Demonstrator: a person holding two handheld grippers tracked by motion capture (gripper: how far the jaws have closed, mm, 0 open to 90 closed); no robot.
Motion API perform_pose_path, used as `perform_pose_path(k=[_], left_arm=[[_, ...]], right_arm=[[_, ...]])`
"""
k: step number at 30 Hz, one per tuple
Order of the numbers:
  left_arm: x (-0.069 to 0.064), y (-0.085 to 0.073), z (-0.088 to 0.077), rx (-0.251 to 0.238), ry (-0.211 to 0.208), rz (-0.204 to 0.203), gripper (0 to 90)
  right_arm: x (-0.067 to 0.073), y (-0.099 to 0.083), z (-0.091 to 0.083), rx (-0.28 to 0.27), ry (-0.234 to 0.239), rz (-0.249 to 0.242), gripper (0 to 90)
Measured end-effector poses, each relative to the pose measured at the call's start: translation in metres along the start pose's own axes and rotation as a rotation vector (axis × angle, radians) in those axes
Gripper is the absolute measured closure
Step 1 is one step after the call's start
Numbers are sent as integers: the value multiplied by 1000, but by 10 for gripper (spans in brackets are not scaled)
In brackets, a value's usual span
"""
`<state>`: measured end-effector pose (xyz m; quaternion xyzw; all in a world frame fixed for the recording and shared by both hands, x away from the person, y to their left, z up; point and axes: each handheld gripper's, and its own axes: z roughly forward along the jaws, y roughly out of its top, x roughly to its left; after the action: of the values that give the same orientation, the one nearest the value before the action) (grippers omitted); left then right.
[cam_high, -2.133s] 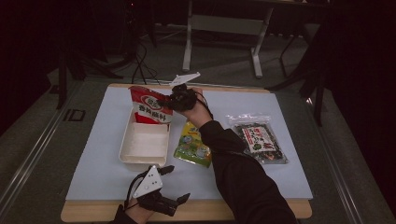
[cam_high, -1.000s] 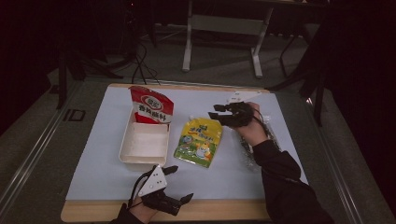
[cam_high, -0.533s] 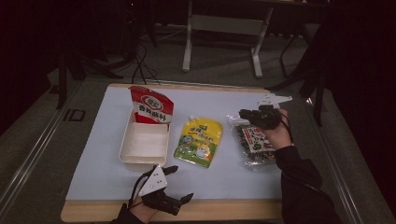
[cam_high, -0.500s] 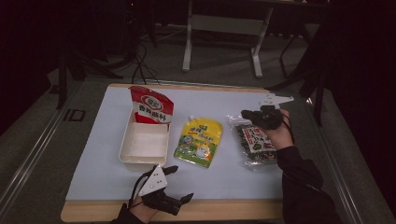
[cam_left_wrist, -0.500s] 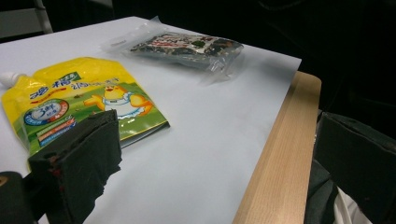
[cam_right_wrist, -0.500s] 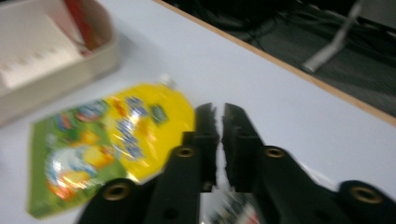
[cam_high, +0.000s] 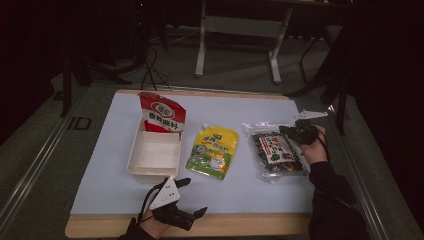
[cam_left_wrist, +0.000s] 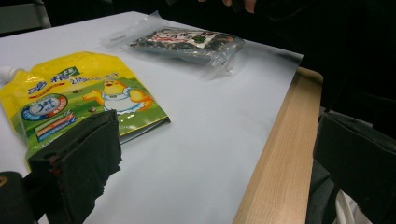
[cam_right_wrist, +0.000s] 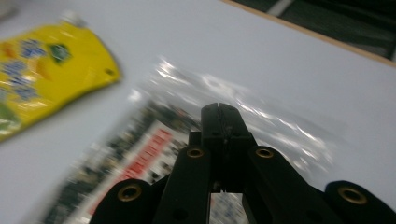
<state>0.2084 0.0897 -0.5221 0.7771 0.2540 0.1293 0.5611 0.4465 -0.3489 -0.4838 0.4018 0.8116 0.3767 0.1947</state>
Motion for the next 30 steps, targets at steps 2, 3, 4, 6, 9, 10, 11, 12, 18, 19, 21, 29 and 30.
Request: perform_pose_path(k=[2, 3, 4, 6, 9, 10, 11, 12, 18, 19, 21, 29, 30], left_arm=[[0, 0, 0, 2, 0, 0, 23], [0, 0, 1, 2, -1, -1, 23], [0, 0, 1, 3, -1, -1, 23], [0, -1, 1, 3, -1, -1, 23], [0, -1, 1, 5, -1, 1, 23], [0, -1, 1, 5, -2, -1, 23], [1, -1, 1, 6, 0, 0, 23], [1, -1, 1, 7, -1, 0, 23], [0, -2, 2, 10, 0, -1, 23], [0, -2, 2, 10, 0, -1, 23], [1, -2, 2, 11, 0, -1, 23], [0, -1, 2, 11, -3, -1, 23], [0, -1, 2, 12, -2, 0, 23]], right_arm=[[-8, -9, 1, 9, -16, 19, 900], [-11, -12, 1, 16, -27, 22, 900], [-13, -15, 1, 18, -34, 32, 900], [-19, -21, 0, 24, -50, 48, 900], [-30, -31, 0, 32, -70, 87, 900], [-33, -34, 0, 37, -71, 101, 900], [-35, -37, 1, 44, -80, 102, 900], [-37, -39, 2, 49, -82, 109, 900], [-43, -50, 10, 93, -120, 118, 900], [-44, -51, 12, 92, -114, 122, 900], [-43, -51, 13, 108, -132, 124, 900], [-42, -54, 16, 130, -136, 141, 900], [-38, -57, 17, 140, -129, 150, 900]])
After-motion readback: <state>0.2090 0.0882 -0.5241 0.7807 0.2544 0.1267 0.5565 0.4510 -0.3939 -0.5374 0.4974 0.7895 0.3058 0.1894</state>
